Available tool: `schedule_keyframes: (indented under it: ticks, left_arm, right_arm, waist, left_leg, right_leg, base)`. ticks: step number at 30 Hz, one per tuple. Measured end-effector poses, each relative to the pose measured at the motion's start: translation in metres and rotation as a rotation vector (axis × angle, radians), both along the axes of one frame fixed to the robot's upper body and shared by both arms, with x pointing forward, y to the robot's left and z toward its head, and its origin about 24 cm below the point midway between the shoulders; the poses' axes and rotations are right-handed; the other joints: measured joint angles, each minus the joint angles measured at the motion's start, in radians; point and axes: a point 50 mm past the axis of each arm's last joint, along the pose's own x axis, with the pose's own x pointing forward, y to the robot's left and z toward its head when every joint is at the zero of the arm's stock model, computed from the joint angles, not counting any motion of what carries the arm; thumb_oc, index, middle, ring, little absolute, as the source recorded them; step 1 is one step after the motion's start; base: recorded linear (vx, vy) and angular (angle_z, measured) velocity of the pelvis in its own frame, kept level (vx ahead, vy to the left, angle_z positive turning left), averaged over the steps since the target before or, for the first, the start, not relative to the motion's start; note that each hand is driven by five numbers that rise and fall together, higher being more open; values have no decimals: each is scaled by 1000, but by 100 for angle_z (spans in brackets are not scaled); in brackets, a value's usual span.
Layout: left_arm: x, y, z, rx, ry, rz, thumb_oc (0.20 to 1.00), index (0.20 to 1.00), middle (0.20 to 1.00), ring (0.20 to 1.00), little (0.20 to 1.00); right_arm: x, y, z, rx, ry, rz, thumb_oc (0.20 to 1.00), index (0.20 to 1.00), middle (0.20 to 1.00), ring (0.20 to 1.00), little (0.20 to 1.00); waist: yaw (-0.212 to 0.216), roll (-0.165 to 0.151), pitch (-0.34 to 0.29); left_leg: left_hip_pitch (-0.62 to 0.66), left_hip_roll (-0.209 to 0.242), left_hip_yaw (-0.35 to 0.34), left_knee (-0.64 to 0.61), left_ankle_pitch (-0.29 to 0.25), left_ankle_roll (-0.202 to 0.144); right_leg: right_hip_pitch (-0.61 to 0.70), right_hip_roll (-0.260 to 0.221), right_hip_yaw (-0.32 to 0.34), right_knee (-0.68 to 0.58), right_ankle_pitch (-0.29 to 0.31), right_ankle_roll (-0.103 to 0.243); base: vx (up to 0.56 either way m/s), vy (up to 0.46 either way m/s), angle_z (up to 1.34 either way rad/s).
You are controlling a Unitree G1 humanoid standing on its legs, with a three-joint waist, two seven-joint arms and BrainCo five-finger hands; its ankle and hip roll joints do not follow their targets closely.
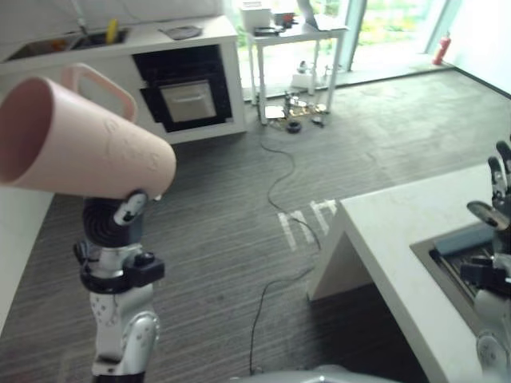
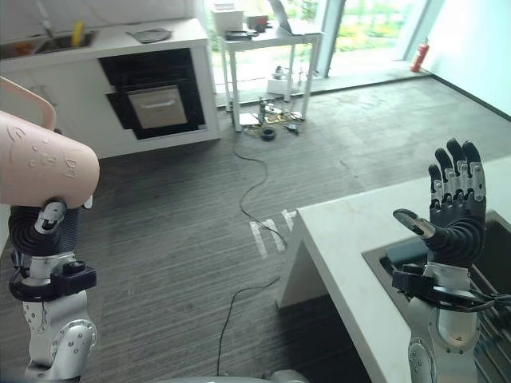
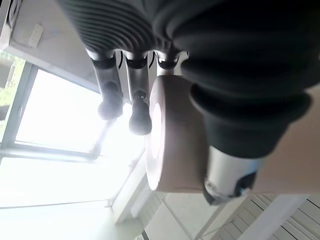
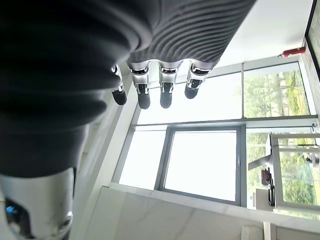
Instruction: Place the dishes in the dishwasher.
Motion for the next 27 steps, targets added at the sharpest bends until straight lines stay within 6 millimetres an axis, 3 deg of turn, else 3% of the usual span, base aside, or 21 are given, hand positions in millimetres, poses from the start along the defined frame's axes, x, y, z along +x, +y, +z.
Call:
schedule_keyframes:
  ticks: [3, 5, 6, 7, 9, 10, 11, 12, 13, 16, 19, 23, 27]
  left_arm:
    - [-1, 1, -3, 3, 27, 0, 200, 200, 200, 200, 200]
    - [12, -6, -5, -21, 33, -40, 200, 200, 200, 200, 200]
    - [22, -17, 2, -36, 5, -109, 200, 200, 200, 200, 200]
    - [19, -20, 8, -31, -37, -134, 200, 200, 200, 200, 200]
    - [4, -15, 12, -29, -70, -106, 200, 200, 200, 200, 200]
    - [1, -11, 11, -23, -66, -85, 200, 200, 200, 200, 200]
    - [1, -11, 11, -23, -66, -85, 200, 200, 200, 200, 200]
    - [1, -9, 12, -32, -74, -80, 200, 200, 200, 200, 200]
    - [3, -10, 14, -34, -88, -87, 200, 200, 200, 200, 200]
    - [9, -15, 23, -48, -134, -121, 200, 200, 200, 200, 200]
    - [14, -17, 34, -62, -187, -120, 200, 200, 200, 200, 200]
    - [12, -13, 30, -73, -161, -90, 200, 200, 200, 200, 200]
    - [10, -11, 26, -73, -136, -82, 200, 200, 200, 200, 200]
  right_arm:
    - [6, 3, -1, -7, 42, 23, 1000, 1000, 1000, 1000, 1000]
    - [8, 5, -2, 2, 50, 18, 1000, 1000, 1000, 1000, 1000]
    - [7, 3, 2, -31, 50, 11, 1000, 1000, 1000, 1000, 1000]
    - [8, 0, 6, -70, 50, 8, 1000, 1000, 1000, 1000, 1000]
    - [9, -7, 20, -102, -7, -9, 1000, 1000, 1000, 1000, 1000]
    - [7, -12, 25, -99, -37, -30, 1000, 1000, 1000, 1000, 1000]
    - [7, -12, 25, -99, -38, -30, 1000, 1000, 1000, 1000, 1000]
    - [6, -14, 28, -102, -52, -40, 1000, 1000, 1000, 1000, 1000]
    - [6, -11, 26, -93, -50, -30, 1000, 1000, 1000, 1000, 1000]
    - [10, 0, 17, -55, -29, 20, 1000, 1000, 1000, 1000, 1000]
    - [11, 1, 19, -58, -41, 25, 1000, 1000, 1000, 1000, 1000]
    - [11, 2, 19, -78, -32, 25, 1000, 1000, 1000, 1000, 1000]
    - [9, 3, 17, -82, -22, 29, 1000, 1000, 1000, 1000, 1000]
  waist:
    - [31, 16, 7]
    - [33, 12, 23]
    - [-10, -6, 30]
    - [-1, -6, 33]
    - [22, -5, 36]
    - [16, 6, 37]
    - [15, 7, 36]
    - [-7, 51, 38]
    - [-16, 61, 43]
    - [-29, 43, 53]
    - [-26, 62, 48]
    - [-6, 69, 40]
    - [-5, 71, 11]
  left_leg:
    - [-7, 4, 35, -1, 15, -22]
    - [-55, -31, 131, 20, 93, -126]
    - [-98, -25, 334, 57, 75, -172]
    - [-150, 38, 474, 170, 24, -93]
    - [-118, 77, 429, 180, -16, -79]
    - [-43, 69, 400, 81, -11, -74]
    - [-41, 69, 400, 79, -10, -73]
    - [26, 73, 359, -8, 72, -47]
    - [28, 82, 356, -9, 59, -43]
    - [16, 72, 308, -3, 58, -44]
    - [-2, 71, 270, -3, 28, -44]
    - [-4, 59, 268, -9, 19, -38]
    - [-16, 54, 269, -6, 27, -32]
  right_leg:
    - [40, -1, -54, -52, 12, -11]
    - [58, -49, -137, -53, 17, -16]
    - [86, -90, -244, -103, 27, -34]
    - [75, -96, -286, -127, 26, -35]
    - [52, -101, -274, -127, 40, -21]
    - [56, -100, -268, -126, 44, -16]
    - [56, -100, -269, -126, 44, -16]
    - [61, -73, -271, -122, 44, -14]
    - [62, -63, -274, -120, 43, -11]
    - [46, -80, -271, -90, 43, 7]
    - [43, -80, -276, -89, 44, 32]
    - [23, -99, -268, -47, 31, 56]
    - [-1, -104, -264, -22, 29, 53]
  base:
    - [-5, -35, 61]
    - [-149, 19, 159]
    - [-172, 98, 236]
    - [-134, 174, 178]
    - [-83, 219, 28]
    - [-51, 181, -7]
    - [-46, 172, 8]
    - [-51, 93, 14]
    - [-57, 98, 15]
    - [-54, 122, 26]
    - [-15, 116, 47]
    - [-11, 80, 3]
    - [6, 48, -1]
